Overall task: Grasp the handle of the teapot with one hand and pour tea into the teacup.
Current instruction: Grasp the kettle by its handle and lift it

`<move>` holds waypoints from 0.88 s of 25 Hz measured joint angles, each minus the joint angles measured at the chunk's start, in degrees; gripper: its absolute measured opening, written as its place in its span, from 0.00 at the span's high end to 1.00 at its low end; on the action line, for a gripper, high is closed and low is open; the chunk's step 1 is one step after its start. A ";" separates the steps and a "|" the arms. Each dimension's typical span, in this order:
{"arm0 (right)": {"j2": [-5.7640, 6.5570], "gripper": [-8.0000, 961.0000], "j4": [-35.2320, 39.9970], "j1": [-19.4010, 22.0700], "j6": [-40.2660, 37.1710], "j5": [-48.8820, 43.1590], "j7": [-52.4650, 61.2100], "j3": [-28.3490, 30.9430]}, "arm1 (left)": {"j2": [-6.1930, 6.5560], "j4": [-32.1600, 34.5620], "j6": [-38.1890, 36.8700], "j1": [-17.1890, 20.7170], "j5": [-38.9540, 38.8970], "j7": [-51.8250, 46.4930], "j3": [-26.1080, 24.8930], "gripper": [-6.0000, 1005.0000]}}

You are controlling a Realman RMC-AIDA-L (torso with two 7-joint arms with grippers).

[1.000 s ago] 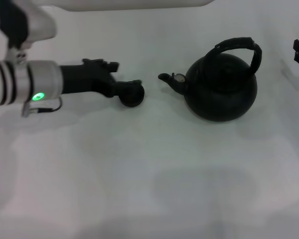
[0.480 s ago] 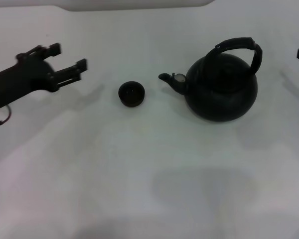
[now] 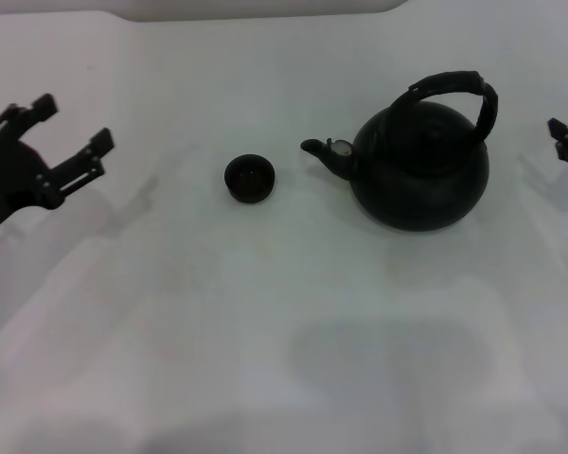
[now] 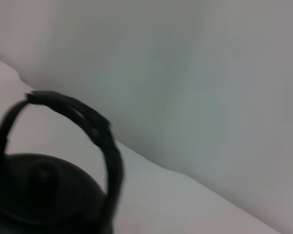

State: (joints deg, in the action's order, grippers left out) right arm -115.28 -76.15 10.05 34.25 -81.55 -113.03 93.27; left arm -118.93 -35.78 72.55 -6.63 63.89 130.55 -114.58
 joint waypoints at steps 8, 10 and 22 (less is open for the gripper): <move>0.01 0.11 -10.33 4.10 -4.45 -11.48 10.38 -6.79 | 0.01 5.33 3.69 0.76 -1.07 6.26 -5.93 0.14; 0.03 0.11 -12.79 5.30 -6.58 -13.74 11.95 -9.43 | 0.02 6.45 4.05 0.88 -1.40 7.42 -7.05 0.14; -0.03 0.11 -14.92 4.39 -15.32 -15.45 13.54 -19.14 | 0.19 9.36 3.47 0.48 -4.23 11.20 -7.99 0.14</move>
State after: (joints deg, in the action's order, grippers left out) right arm -115.31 -91.07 14.43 18.93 -97.01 -99.49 74.13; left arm -118.74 -26.43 76.02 -6.15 59.66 141.75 -122.57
